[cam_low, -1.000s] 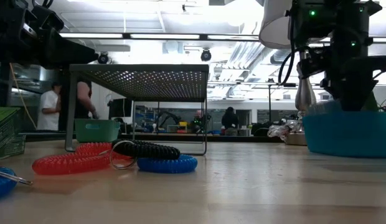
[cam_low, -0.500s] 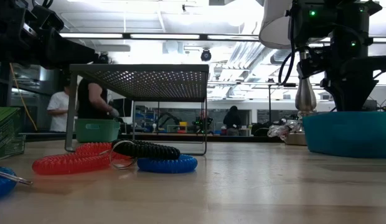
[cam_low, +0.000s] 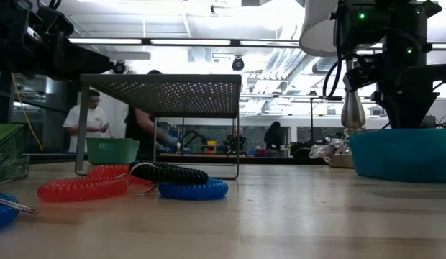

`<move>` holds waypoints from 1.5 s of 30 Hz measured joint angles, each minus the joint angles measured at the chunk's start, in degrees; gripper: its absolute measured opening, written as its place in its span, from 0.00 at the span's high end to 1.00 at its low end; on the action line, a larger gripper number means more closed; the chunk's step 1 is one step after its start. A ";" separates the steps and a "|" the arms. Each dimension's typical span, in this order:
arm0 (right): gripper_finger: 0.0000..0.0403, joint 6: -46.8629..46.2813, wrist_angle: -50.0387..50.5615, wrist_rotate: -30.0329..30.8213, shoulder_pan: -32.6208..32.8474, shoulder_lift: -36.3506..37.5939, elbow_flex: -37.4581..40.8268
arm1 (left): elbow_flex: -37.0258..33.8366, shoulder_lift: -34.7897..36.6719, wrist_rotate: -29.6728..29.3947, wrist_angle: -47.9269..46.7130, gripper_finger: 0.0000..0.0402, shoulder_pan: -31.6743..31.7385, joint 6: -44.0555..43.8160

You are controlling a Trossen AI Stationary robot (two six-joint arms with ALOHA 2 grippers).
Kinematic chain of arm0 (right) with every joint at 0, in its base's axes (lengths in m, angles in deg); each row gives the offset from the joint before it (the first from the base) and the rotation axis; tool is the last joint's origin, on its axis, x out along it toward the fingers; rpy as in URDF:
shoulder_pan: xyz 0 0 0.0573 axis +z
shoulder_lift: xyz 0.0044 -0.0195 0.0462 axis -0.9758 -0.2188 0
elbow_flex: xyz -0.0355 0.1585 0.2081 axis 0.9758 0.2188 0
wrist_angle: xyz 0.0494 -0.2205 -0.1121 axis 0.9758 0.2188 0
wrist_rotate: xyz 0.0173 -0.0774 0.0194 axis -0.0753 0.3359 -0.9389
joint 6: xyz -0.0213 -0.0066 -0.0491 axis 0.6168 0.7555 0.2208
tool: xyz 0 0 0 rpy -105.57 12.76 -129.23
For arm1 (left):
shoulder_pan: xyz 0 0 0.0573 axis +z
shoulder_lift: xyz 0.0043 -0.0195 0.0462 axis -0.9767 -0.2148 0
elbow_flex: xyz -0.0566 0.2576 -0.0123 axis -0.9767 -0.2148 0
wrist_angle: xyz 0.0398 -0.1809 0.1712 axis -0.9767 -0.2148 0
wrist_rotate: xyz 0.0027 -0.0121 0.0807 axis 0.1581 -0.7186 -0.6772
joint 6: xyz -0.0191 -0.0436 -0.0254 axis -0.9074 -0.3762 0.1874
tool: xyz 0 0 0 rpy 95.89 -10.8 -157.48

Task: Pick & Place Office Desk Supplies
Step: Put the right crayon box into the blue bin, then put the bottom crayon box into the blue bin

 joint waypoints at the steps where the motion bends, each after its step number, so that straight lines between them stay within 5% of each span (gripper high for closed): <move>1: 0.67 0.12 0.06 0.08 -0.01 0.00 0.00 | 0.00 0.00 0.01 0.01 0.80 0.01 0.02; 32: 0.67 2.72 5.85 -0.34 0.00 0.02 -9.20 | 0.00 -0.01 0.00 0.02 0.80 0.00 0.01; 45: 0.67 9.44 -12.01 -10.49 0.20 0.02 -9.16 | 0.00 0.00 0.01 0.00 0.80 -0.01 0.02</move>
